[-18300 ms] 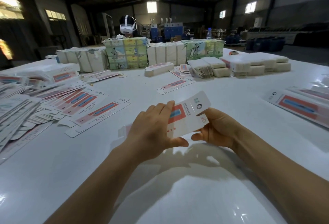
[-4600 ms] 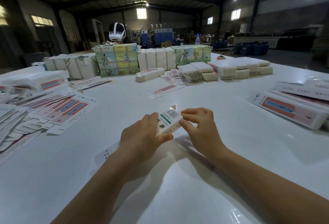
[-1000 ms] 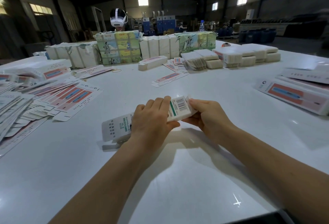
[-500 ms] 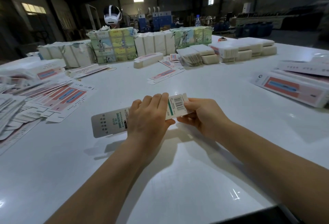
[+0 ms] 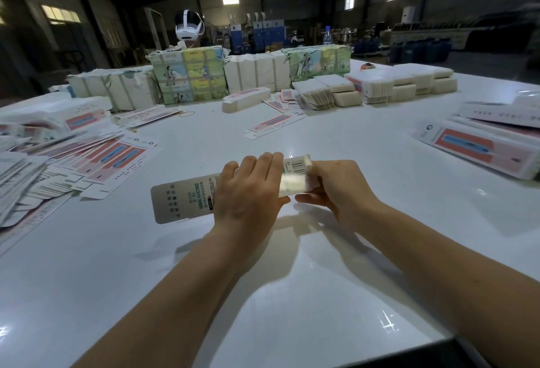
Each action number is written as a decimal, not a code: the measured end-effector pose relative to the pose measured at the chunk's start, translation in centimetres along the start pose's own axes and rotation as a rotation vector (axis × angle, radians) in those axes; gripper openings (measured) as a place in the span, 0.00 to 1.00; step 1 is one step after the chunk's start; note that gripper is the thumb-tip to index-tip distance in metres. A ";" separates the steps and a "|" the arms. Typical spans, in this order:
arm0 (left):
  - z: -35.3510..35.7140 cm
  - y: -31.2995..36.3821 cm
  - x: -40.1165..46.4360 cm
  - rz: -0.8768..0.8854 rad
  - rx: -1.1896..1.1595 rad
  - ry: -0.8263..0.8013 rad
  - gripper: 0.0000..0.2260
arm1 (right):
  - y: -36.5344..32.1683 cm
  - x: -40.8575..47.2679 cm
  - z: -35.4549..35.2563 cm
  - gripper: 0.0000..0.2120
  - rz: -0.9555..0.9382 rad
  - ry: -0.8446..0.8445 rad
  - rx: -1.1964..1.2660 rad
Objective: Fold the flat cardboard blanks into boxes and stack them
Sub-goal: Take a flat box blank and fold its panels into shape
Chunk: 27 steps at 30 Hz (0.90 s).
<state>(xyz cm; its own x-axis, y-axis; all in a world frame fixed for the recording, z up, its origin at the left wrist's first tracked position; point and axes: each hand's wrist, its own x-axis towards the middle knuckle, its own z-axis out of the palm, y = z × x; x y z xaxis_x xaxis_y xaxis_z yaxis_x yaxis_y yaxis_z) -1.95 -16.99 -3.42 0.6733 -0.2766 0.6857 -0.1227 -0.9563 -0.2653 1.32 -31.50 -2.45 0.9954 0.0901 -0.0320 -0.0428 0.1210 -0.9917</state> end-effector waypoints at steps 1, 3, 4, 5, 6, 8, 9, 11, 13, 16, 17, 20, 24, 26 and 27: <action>0.0 0.0 0.0 0.010 0.028 0.002 0.32 | -0.1 0.1 0.0 0.10 0.024 -0.009 0.028; -0.1 -0.1 0.0 0.024 0.088 0.002 0.31 | 0.0 0.1 -0.1 0.10 0.007 -0.030 -0.006; -0.1 -0.1 0.0 0.025 0.101 0.001 0.31 | 0.1 0.1 -0.2 0.11 -0.033 -0.043 -0.063; -0.1 -0.2 0.0 0.021 0.096 -0.001 0.31 | 0.2 0.1 -0.3 0.12 -0.083 -0.059 -0.126; -0.1 -0.2 0.0 0.013 0.078 -0.008 0.32 | 0.3 0.0 -0.4 0.15 -0.130 -0.072 -0.185; -0.2 -0.2 0.0 -0.011 0.037 -0.022 0.32 | 0.3 0.0 -0.5 0.18 -0.208 -0.088 -0.287; -0.2 -0.2 0.0 -0.025 0.015 -0.027 0.32 | 0.3 0.0 -0.5 0.18 -0.246 -0.087 -0.339; -0.3 -0.2 -0.1 -0.048 -0.024 -0.033 0.33 | 0.3 -0.1 -0.4 0.17 -0.322 -0.066 -0.442; -0.3 0.0 -0.1 -0.049 -0.025 -0.035 0.34 | 0.3 -0.3 -0.4 0.15 -0.397 -0.037 -0.534; -0.3 0.3 -0.1 -0.056 -0.014 -0.025 0.34 | 0.3 -0.4 -0.4 0.17 -0.491 0.016 -0.656; -0.3 0.5 -0.1 -0.061 -0.017 -0.021 0.34 | 0.3 -0.4 -0.4 0.17 -0.522 0.033 -0.697; -0.2 0.9 -0.2 -0.069 -0.030 0.005 0.33 | 0.4 -0.7 -0.2 0.17 -0.587 0.039 -0.788; -0.2 0.7 -0.1 -0.109 -0.029 0.002 0.32 | 0.7 -0.7 0.2 0.12 -0.497 -0.068 -0.696; -0.1 0.5 0.0 -0.147 -0.038 -0.038 0.31 | 0.7 -0.6 0.4 0.11 -0.407 -0.136 -0.538; -0.1 0.5 0.1 -0.174 -0.050 -0.050 0.31 | 0.7 -0.5 0.4 0.13 -0.370 -0.124 -0.465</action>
<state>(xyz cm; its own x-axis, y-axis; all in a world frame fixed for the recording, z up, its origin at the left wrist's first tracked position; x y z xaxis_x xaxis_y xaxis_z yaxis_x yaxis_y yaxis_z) -2.02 -17.46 -3.44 0.7224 -0.1027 0.6838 -0.0361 -0.9932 -0.1109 0.77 -31.03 -3.04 0.9183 0.2428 0.3127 0.3744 -0.2755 -0.8854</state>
